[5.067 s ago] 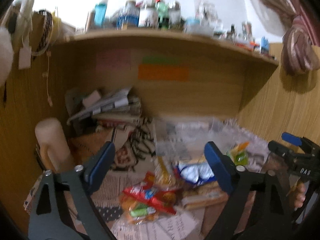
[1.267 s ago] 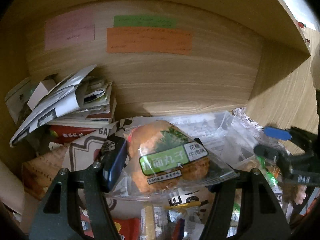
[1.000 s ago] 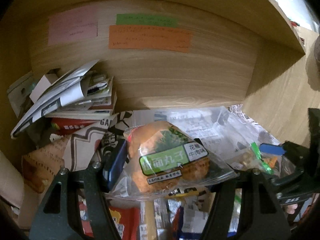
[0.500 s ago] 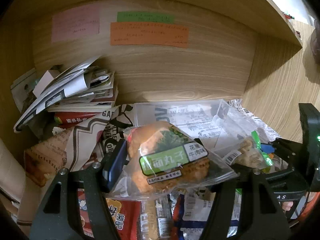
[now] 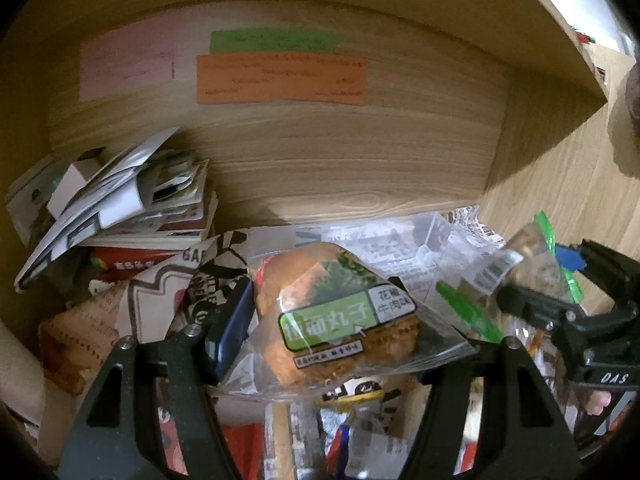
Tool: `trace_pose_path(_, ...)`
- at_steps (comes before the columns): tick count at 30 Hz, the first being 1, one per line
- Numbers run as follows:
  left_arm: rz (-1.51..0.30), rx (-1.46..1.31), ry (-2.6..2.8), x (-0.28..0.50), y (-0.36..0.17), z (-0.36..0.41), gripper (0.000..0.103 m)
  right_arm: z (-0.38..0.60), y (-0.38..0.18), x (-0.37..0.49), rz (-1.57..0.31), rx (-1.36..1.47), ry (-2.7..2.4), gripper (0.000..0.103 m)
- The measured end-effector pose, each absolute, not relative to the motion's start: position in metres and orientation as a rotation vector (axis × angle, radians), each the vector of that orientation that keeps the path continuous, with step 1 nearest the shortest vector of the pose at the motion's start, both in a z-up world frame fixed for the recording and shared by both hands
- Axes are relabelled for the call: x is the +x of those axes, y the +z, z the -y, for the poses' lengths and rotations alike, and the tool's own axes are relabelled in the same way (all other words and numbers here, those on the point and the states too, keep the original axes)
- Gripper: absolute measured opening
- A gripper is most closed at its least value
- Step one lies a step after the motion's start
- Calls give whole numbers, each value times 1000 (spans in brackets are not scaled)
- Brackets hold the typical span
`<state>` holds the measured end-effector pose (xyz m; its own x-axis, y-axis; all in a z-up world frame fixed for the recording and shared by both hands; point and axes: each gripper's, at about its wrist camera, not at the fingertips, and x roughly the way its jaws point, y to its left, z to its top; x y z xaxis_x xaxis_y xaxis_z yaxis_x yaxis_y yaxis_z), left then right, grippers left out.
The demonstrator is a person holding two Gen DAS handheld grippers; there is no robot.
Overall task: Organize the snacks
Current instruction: 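Carry the bun with the left tool into the clear box while the right tool drops the zip bag there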
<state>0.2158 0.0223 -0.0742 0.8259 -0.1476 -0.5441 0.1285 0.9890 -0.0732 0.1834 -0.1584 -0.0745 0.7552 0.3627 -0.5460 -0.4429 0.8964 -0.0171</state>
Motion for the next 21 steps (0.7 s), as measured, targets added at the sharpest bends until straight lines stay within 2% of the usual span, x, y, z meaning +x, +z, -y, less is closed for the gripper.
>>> trace_pose_path(17,-777,-36,-197,295,-102,-9,66,156,-105,257,-746,-149,451,70)
trace_pose_path(21,-792,-19,-180,296,-108,-5,74,153,-107,257,-745,-160,433,73)
